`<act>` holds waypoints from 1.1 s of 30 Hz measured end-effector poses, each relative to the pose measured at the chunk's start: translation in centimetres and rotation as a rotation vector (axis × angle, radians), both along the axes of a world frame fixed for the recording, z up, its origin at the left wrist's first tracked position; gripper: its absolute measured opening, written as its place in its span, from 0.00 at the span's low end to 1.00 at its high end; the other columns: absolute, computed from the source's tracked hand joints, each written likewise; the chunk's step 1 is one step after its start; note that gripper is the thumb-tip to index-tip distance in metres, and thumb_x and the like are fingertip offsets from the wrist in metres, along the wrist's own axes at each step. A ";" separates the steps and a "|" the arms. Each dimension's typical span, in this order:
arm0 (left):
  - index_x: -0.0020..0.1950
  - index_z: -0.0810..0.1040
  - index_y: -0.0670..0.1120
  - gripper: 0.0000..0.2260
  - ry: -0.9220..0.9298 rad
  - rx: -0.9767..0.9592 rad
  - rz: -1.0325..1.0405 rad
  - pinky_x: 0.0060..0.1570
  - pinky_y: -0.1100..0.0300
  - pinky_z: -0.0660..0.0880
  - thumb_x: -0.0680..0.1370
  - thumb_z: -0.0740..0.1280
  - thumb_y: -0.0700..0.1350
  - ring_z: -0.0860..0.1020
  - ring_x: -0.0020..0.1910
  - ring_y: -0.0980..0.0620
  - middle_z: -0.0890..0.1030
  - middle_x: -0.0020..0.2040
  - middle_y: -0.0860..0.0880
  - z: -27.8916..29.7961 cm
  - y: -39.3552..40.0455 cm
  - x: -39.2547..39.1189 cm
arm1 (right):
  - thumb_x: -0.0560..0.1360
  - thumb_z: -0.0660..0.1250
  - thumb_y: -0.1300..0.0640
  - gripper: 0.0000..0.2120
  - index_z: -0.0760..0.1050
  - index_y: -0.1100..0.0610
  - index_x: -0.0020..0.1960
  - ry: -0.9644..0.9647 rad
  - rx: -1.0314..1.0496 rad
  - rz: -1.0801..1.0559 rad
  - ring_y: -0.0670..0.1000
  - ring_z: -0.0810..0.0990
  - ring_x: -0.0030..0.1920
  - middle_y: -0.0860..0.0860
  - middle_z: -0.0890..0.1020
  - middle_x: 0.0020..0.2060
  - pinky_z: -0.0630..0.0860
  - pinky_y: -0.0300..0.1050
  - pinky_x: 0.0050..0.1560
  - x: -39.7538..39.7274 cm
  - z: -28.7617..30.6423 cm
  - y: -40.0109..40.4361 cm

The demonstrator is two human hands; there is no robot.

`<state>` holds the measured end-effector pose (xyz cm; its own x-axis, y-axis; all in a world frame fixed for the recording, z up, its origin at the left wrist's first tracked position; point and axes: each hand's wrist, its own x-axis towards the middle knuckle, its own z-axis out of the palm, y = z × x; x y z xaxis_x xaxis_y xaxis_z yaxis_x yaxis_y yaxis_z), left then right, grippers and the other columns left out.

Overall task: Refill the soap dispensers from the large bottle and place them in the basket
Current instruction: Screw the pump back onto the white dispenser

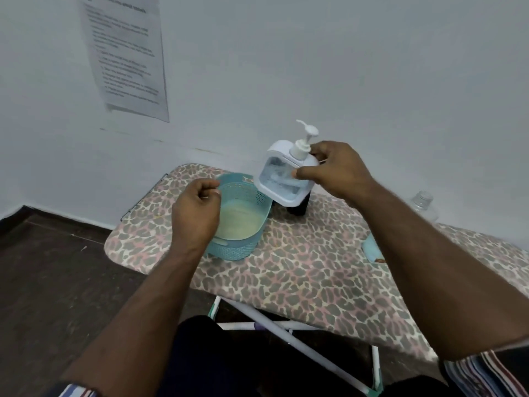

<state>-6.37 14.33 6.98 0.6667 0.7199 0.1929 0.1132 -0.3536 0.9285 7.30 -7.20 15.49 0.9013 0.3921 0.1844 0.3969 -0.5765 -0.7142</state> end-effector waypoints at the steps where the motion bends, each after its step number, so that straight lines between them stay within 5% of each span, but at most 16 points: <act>1: 0.57 0.83 0.53 0.09 0.024 0.032 0.018 0.55 0.53 0.79 0.80 0.67 0.44 0.82 0.50 0.51 0.84 0.50 0.55 -0.1 0.6 0.2 | 0.65 0.80 0.49 0.24 0.83 0.51 0.60 -0.009 -0.013 0.018 0.48 0.83 0.49 0.45 0.85 0.50 0.80 0.48 0.51 0.2 0.1 1.2; 4: 0.60 0.83 0.49 0.12 0.088 0.117 0.029 0.60 0.50 0.78 0.78 0.68 0.43 0.82 0.56 0.48 0.85 0.56 0.52 -0.7 1.9 0.8 | 0.66 0.80 0.49 0.22 0.82 0.52 0.59 -0.036 -0.063 0.067 0.48 0.81 0.49 0.46 0.84 0.50 0.74 0.42 0.44 0.7 -0.1 4.4; 8: 0.65 0.81 0.46 0.19 0.201 0.127 0.053 0.67 0.43 0.74 0.74 0.67 0.43 0.78 0.65 0.44 0.82 0.64 0.46 -1.9 2.9 0.9 | 0.66 0.80 0.47 0.25 0.81 0.53 0.60 -0.021 -0.174 0.121 0.51 0.81 0.52 0.49 0.83 0.53 0.77 0.47 0.51 1.7 -2.0 8.1; 15: 0.66 0.80 0.44 0.21 0.237 0.034 0.034 0.57 0.52 0.76 0.74 0.63 0.35 0.80 0.60 0.46 0.82 0.62 0.46 -3.3 3.2 1.5 | 0.67 0.81 0.50 0.29 0.77 0.57 0.64 0.013 -0.331 0.172 0.53 0.78 0.56 0.53 0.81 0.58 0.74 0.47 0.52 2.4 -6.1 10.7; 20: 0.67 0.81 0.45 0.23 0.216 0.048 0.046 0.60 0.43 0.79 0.72 0.62 0.36 0.82 0.57 0.44 0.84 0.61 0.46 -3.8 3.5 1.4 | 0.69 0.79 0.49 0.28 0.74 0.55 0.65 0.009 -0.400 0.196 0.54 0.78 0.57 0.53 0.80 0.59 0.76 0.50 0.54 2.5 -7.6 11.5; 33: 0.67 0.81 0.43 0.20 0.225 0.148 0.019 0.66 0.47 0.76 0.75 0.65 0.38 0.79 0.62 0.46 0.83 0.64 0.45 -3.9 3.5 1.4 | 0.69 0.78 0.45 0.27 0.75 0.54 0.63 -0.053 -0.403 0.169 0.55 0.79 0.57 0.52 0.82 0.57 0.76 0.57 0.58 2.1 -9.0 11.3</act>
<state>-4.94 17.86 3.05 0.6918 0.7073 0.1454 0.3188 -0.4799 0.8173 9.41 4.11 6.52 0.8117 0.5832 0.0310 0.5397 -0.7287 -0.4215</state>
